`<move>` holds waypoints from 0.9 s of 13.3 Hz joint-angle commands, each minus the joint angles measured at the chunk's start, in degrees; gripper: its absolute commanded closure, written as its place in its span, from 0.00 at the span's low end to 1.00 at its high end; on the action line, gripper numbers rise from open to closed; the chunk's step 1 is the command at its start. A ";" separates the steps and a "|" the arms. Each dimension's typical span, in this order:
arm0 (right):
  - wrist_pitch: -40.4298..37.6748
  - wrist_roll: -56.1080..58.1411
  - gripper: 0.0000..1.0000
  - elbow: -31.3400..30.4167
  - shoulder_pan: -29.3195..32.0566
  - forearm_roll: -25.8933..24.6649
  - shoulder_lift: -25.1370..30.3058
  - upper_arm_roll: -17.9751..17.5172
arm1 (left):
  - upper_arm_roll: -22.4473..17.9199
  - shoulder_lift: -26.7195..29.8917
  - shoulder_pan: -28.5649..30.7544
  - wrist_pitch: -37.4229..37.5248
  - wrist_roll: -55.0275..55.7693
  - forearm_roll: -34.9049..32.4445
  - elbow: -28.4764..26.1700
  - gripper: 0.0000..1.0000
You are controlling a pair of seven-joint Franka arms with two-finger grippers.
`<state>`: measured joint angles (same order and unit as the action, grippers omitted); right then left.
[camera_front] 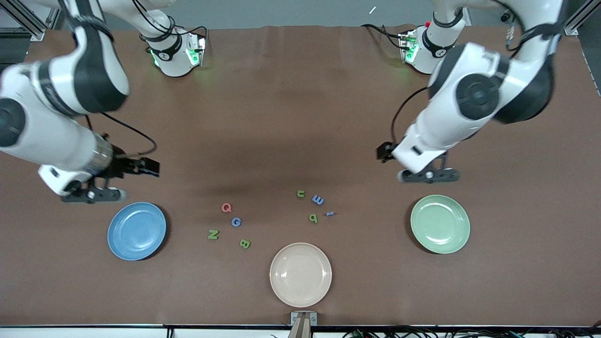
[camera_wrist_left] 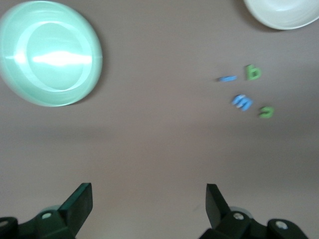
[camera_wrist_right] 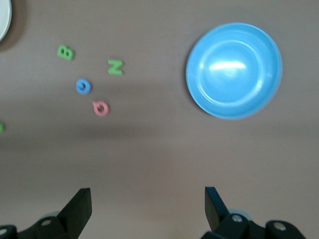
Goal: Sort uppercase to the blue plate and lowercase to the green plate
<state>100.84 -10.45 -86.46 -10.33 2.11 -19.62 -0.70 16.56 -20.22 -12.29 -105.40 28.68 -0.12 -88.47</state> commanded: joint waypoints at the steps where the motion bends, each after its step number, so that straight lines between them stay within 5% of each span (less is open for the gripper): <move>1: 6.53 -2.99 0.00 1.12 -1.17 1.49 -6.98 0.35 | -0.74 -10.07 -4.31 -2.61 1.55 -0.58 9.09 0.02; 6: 18.05 -2.46 0.00 1.12 -6.09 2.11 -17.10 0.44 | -1.71 -21.68 -8.88 -22.17 4.27 -6.73 9.46 0.02; 12: 26.40 -2.99 0.00 -1.42 -9.44 2.29 -23.00 0.44 | -13.22 -30.58 -19.61 -27.67 9.29 -7.35 14.12 0.23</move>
<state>124.46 -13.12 -86.47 -18.76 3.28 -41.88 -0.73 5.65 -48.77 -29.99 -133.42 36.43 -6.22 -77.46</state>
